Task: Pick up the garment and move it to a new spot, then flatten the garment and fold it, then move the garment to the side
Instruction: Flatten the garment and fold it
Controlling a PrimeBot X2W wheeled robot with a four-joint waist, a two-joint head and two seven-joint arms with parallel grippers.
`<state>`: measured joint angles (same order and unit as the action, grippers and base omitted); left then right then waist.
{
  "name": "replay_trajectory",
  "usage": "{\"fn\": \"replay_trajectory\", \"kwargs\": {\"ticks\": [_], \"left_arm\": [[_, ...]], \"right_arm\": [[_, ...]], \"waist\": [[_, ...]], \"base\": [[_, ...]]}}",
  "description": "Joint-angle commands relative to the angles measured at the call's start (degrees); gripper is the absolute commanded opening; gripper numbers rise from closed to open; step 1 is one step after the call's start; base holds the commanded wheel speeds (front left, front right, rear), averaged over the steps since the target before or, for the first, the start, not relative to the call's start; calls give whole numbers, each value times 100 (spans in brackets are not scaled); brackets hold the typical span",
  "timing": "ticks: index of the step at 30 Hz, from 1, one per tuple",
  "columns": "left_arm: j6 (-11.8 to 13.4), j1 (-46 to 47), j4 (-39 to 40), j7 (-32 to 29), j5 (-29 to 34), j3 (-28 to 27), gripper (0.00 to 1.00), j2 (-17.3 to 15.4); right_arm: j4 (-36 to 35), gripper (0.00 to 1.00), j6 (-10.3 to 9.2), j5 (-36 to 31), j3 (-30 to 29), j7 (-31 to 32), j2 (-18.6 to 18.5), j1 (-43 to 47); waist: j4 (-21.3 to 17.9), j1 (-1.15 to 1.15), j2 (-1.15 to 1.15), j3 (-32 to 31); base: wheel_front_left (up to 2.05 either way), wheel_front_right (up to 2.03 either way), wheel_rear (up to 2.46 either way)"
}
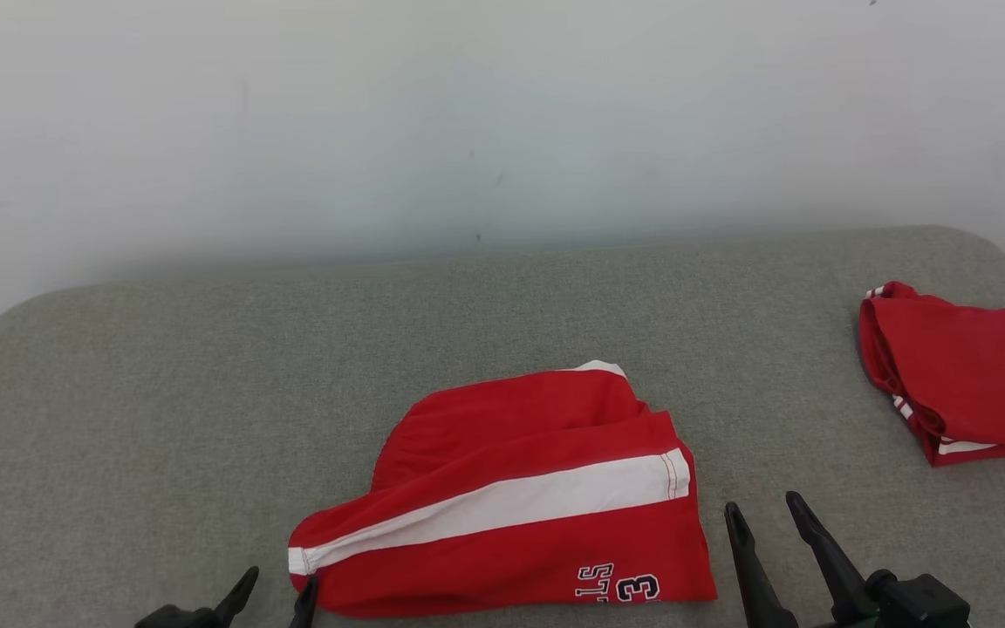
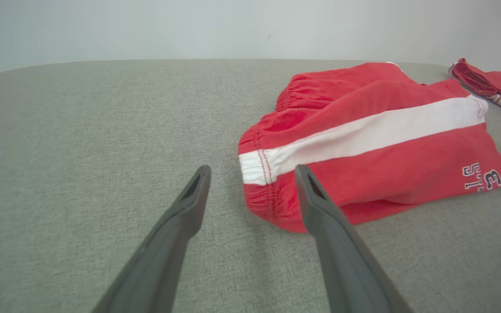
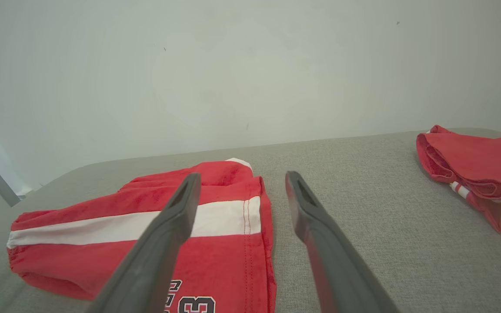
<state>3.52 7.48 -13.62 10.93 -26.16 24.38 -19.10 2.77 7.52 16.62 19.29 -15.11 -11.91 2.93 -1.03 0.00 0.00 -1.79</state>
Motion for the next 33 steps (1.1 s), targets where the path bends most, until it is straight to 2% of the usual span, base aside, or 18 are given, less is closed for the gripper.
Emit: {"fn": "replay_trajectory", "kwargs": {"ticks": [1,6,19,20,21,22,23,24,30,33], "left_arm": [[-44,76,-71,-74,-41,21,100,-14],[-197,323,-288,-372,-164,116,100,22],[-220,633,-513,-779,-247,187,100,2],[-231,640,-517,-782,-252,191,91,1],[-239,644,-520,-789,-253,198,63,-1],[-245,656,-505,-770,-255,205,47,1],[-228,665,-493,-746,-253,210,18,1],[-235,668,-483,-733,-252,216,0,-2],[-258,675,-381,-608,-205,234,0,-43],[-271,632,-327,-569,-210,254,0,-54]], "right_arm": [[1,100,-7,16,13,2,-27,-24],[5,100,-7,28,19,2,-37,-43],[7,100,-7,24,71,2,-91,-70],[12,100,-7,21,72,2,-96,-69],[15,100,-7,18,73,2,-100,-69],[18,100,-7,18,72,2,-101,-70],[22,100,-7,17,74,2,-103,-75],[27,100,-7,18,76,2,-105,-84],[190,100,-7,124,199,2,-71,-231],[581,100,-7,196,307,2,-74,-481]], "waist": [[-37,0,0,29],[-89,0,0,63],[-130,0,0,160],[-129,0,0,163],[-127,0,0,165],[-123,0,0,167],[-120,0,0,170],[-116,0,0,172],[-96,0,0,224],[-93,0,0,271]], "base": [[0,0,0],[0,0,0],[0,0,0],[0,0,0],[0,0,0],[0,0,0],[0,0,0],[0,0,0],[0,0,0],[0,0,0]]}}
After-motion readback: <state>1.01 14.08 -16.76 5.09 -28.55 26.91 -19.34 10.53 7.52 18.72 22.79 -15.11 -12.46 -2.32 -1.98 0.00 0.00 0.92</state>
